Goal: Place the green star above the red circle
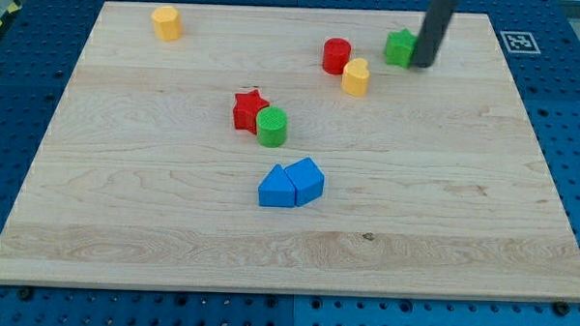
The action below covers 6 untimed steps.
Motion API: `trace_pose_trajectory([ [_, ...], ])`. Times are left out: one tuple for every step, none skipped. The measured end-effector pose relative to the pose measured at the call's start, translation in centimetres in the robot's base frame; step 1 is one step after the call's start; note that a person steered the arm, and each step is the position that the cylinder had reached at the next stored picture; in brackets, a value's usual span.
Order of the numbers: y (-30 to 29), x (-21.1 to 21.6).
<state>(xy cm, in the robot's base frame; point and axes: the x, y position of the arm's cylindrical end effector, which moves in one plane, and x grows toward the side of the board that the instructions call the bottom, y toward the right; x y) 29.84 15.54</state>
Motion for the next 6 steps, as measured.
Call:
trace_pose_trajectory([
  [-6.8,-0.1],
  [-8.8,-0.3],
  [-4.7,0.7],
  [-1.6,0.3],
  [-2.1,-3.1],
  [-5.8,-5.1],
])
